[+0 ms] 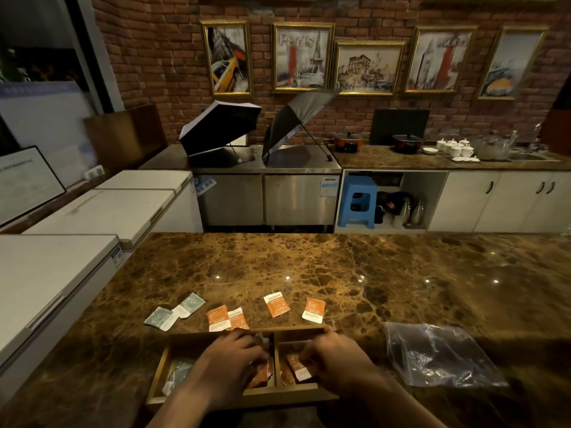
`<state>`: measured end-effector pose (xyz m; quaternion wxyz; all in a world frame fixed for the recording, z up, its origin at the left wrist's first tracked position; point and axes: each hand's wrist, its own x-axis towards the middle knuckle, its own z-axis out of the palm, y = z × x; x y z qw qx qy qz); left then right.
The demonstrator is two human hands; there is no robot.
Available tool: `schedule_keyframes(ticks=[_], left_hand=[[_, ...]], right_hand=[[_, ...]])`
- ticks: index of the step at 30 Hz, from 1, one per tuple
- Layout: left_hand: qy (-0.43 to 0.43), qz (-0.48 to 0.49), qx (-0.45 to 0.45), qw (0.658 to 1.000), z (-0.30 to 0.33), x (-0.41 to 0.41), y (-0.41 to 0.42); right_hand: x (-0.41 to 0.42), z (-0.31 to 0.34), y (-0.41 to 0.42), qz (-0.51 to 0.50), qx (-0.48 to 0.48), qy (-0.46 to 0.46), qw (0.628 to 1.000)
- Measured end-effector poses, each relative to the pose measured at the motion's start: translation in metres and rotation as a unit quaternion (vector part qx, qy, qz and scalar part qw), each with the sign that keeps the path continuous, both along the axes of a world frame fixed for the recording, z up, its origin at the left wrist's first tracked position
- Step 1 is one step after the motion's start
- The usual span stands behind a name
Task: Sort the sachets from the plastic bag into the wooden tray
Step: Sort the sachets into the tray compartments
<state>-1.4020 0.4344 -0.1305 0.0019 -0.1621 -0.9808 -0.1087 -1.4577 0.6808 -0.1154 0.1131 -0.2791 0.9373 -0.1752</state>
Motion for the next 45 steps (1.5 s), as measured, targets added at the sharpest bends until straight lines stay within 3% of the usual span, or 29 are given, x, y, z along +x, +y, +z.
schedule_keyframes(ticks=[4, 8, 14, 20, 28, 34, 39, 45], left_hand=[[0.009, -0.024, -0.014, 1.000, 0.001, 0.001, -0.001], [0.029, -0.007, 0.040, 0.999, 0.006, 0.000, -0.007], [0.070, 0.165, 0.155, 0.972, 0.010, -0.016, -0.030], [0.014, 0.237, 0.076, 0.968, 0.013, -0.042, -0.068], [-0.057, 0.235, 0.016, 0.970, 0.001, -0.085, -0.078], [-0.116, 0.227, -0.052, 0.966, -0.017, -0.097, -0.081], [-0.107, 0.231, -0.049, 0.966, -0.023, -0.103, -0.086], [-0.051, 0.242, 0.056, 0.967, -0.021, -0.102, -0.083]], right_hand=[[-0.008, -0.004, -0.001, -0.044, -0.044, 0.000, 0.998], [-0.030, 0.004, 0.002, -0.114, -0.094, -0.002, 0.989], [-0.059, 0.010, 0.018, -0.155, -0.089, 0.039, 0.983], [-0.077, 0.002, 0.019, -0.131, -0.010, 0.071, 0.989], [-0.108, -0.009, -0.013, -0.185, -0.022, -0.055, 0.981], [-0.123, -0.025, -0.030, -0.184, 0.026, -0.059, 0.981], [-0.127, -0.034, -0.036, -0.158, 0.069, -0.004, 0.985], [-0.126, -0.034, -0.034, -0.198, 0.019, 0.020, 0.980]])
